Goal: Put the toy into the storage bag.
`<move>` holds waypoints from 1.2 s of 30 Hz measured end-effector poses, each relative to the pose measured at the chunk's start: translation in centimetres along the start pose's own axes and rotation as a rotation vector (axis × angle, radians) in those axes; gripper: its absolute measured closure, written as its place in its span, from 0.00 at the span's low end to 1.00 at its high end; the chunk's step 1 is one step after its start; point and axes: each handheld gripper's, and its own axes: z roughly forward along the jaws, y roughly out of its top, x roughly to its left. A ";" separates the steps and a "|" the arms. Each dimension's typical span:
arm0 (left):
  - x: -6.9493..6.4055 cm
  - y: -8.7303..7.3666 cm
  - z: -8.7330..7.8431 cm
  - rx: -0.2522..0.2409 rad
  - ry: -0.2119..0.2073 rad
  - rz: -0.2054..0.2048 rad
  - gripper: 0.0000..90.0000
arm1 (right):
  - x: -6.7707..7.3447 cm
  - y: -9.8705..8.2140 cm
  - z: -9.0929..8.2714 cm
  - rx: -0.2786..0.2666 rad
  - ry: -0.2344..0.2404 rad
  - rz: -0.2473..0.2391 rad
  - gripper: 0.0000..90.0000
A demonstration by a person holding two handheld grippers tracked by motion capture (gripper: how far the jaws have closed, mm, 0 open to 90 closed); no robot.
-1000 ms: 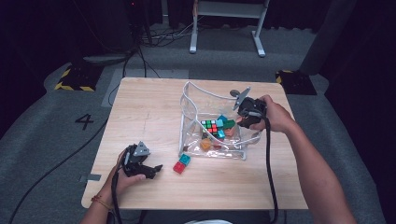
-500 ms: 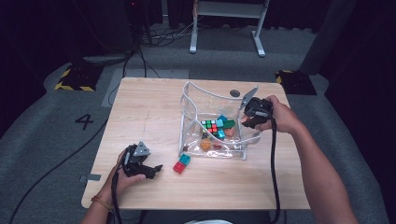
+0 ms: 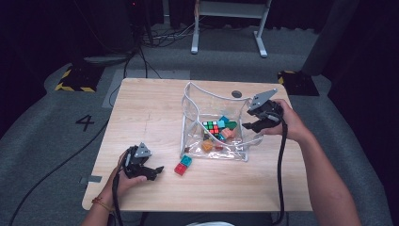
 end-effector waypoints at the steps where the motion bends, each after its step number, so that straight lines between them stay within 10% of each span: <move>1: 0.0 0.0 0.0 0.000 0.000 0.000 0.13 | 0.0 -0.2 -0.4 -0.014 -0.013 0.005 0.43; 16: 0.0 0.0 0.0 0.000 -0.002 0.000 0.13 | 0.9 -3.5 -5.1 -0.285 -0.083 0.183 0.32; 24: 0.0 0.0 0.0 0.001 -0.002 -0.001 0.13 | 2.5 -6.0 -7.1 -0.335 -0.155 0.232 0.30; 36: 0.0 0.0 0.0 0.001 -0.003 -0.001 0.13 | 5.5 -10.8 -6.0 -0.363 -0.143 0.265 0.30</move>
